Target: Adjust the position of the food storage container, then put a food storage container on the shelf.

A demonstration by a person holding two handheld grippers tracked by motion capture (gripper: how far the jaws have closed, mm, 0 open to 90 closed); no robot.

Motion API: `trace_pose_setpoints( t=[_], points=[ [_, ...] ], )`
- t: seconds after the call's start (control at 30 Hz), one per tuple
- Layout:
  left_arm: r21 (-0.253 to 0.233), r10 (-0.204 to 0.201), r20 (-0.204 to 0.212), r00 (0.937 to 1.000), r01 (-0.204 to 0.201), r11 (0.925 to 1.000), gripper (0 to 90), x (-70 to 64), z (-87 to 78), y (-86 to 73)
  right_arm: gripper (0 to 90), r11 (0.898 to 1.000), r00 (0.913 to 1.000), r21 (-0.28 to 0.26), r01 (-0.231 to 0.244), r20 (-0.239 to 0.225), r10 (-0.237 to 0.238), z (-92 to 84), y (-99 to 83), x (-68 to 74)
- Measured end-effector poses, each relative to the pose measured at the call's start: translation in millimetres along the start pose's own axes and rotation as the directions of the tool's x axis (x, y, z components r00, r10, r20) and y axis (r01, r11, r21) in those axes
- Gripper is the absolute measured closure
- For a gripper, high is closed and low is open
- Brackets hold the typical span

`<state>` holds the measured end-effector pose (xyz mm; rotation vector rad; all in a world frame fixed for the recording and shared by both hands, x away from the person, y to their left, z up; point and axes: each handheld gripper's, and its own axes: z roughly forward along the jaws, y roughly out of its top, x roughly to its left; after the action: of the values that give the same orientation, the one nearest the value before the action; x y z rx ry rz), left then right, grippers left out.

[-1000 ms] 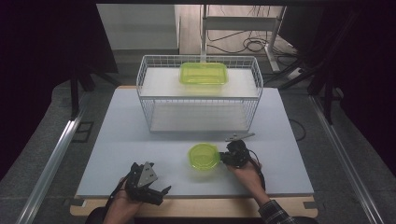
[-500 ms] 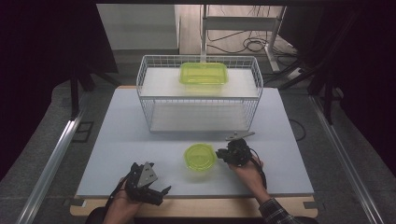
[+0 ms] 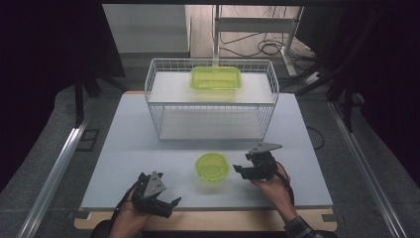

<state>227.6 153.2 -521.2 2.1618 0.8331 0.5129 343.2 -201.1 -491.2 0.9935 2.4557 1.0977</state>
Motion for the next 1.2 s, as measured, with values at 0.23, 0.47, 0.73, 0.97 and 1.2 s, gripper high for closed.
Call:
trace_pose_setpoints(
  t=[0.23,0.47,0.73,0.97,1.2],
  points=[
    [0.007,0.005,-0.002,1.0000,-0.005,1.0000,2.9,-0.5,0.9,0.0,19.0,0.999,0.9991,-0.039,-0.034,-0.027,0.032,-9.0,-7.1,-3.2],
    [0.011,0.009,-0.007,0.9999,-0.009,0.9999,2.9,-0.5,1.0,-0.1,11.4,0.999,0.9991,-0.031,-0.014,-0.041,0.013,-9.5,-12.6,-0.3],
    [0.014,0.013,-0.009,0.9999,-0.013,0.9998,2.9,-1.0,1.5,0.0,7.9,0.999,0.9984,-0.024,-0.025,-0.051,0.024,-10.8,-13.9,0.1],
    [0.015,0.015,-0.008,0.9998,-0.015,0.9998,2.9,-1.4,1.7,0.3,5.6,0.993,0.9883,-0.010,-0.120,-0.095,0.119,-11.9,-8.3,-0.2],
    [0.019,0.021,-0.011,0.9997,-0.020,0.9996,2.9,-2.1,2.3,0.5,25.1,0.983,0.9682,-0.001,-0.185,-0.171,0.182,-16.5,4.4,-2.2]
  ],
)
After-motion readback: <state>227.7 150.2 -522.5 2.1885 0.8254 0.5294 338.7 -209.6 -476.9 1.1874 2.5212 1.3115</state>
